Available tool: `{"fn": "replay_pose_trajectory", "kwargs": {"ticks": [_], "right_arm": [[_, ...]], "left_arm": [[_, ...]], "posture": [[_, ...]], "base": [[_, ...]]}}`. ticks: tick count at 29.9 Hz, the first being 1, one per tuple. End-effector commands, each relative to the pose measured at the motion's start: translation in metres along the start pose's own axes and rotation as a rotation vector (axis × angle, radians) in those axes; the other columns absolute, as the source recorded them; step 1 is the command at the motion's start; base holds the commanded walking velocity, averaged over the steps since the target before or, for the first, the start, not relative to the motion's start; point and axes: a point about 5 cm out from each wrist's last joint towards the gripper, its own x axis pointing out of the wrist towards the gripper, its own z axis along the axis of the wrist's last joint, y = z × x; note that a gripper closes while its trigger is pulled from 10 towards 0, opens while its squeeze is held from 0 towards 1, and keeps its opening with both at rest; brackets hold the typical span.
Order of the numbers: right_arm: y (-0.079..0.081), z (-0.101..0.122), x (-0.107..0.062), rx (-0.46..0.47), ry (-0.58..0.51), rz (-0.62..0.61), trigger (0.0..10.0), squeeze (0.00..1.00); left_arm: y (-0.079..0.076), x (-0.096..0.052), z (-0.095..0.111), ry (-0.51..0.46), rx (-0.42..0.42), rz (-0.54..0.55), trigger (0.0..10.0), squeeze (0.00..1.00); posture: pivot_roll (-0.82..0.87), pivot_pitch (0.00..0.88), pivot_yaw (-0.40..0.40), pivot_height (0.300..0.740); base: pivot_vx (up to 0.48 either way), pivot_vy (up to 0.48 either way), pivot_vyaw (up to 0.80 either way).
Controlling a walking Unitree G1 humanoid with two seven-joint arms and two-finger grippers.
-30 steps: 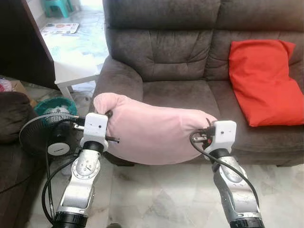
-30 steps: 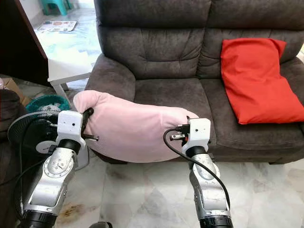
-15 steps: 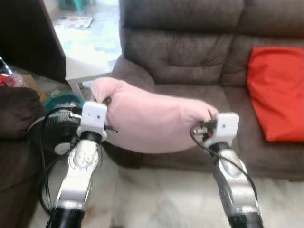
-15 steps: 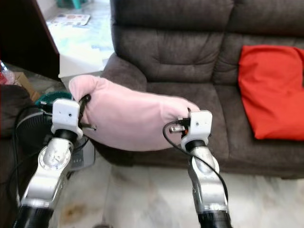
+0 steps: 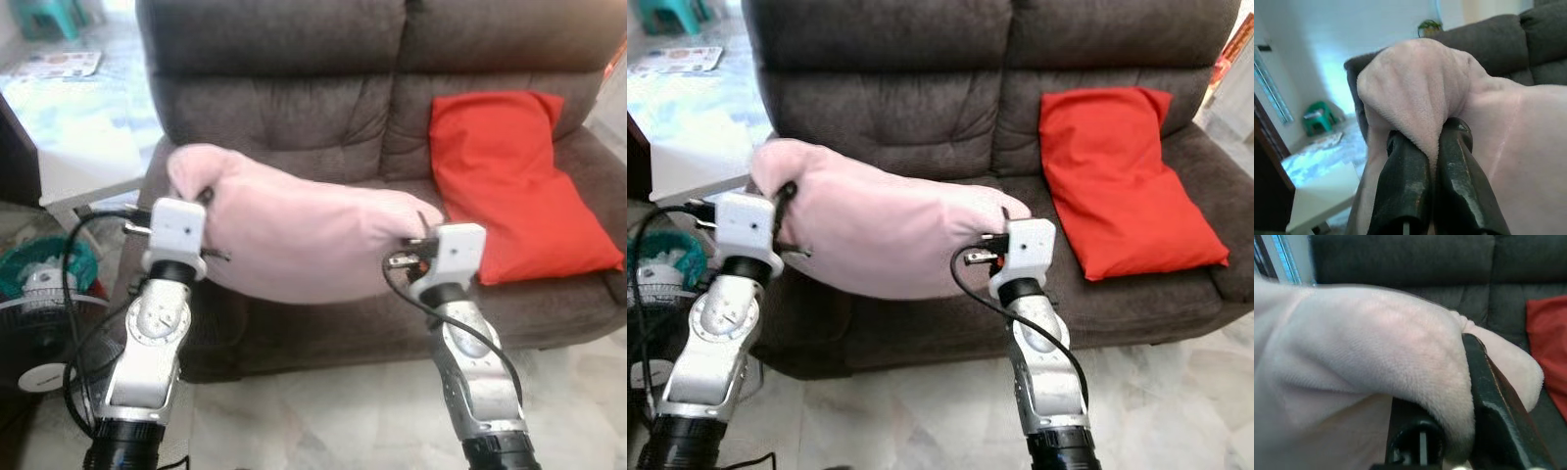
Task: Move the pillow to the sofa from floor
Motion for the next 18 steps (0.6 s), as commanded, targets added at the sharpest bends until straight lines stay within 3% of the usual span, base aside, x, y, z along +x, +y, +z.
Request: {"fn": "replay_pose_trajectory", "kwargs": {"ticks": [1,6,11,18], "right_arm": [[-0.0001,0.0203,0.0034,-0.026,-0.099,0.007,10.0,0.0],[0.0007,0.0211,0.0037,-0.006,-0.1,0.026,10.0,0.0],[0.0043,0.0225,0.0026,-0.015,-0.103,0.066,10.0,0.0],[-0.0019,0.021,0.0046,-0.013,-0.089,0.025,10.0,0.0]], "left_arm": [[-0.0027,0.002,0.0096,-0.046,0.011,-0.016,10.0,0.0],[-0.0013,0.0034,0.0096,-0.046,0.008,-0.005,10.0,0.0],[-0.0007,0.0042,0.01,-0.046,0.007,0.003,10.0,0.0],[-0.0017,0.0036,0.0083,-0.037,0.003,0.002,10.0,0.0]], "posture": [[0.19,0.08,-0.041,0.74],[0.19,0.08,-0.043,0.74],[0.18,0.08,-0.046,0.74],[0.19,0.081,-0.047,0.74]], "base": [[0.285,0.0,0.8],[0.281,0.0,0.6],[0.282,0.0,0.18],[0.269,0.0,0.07]]}}
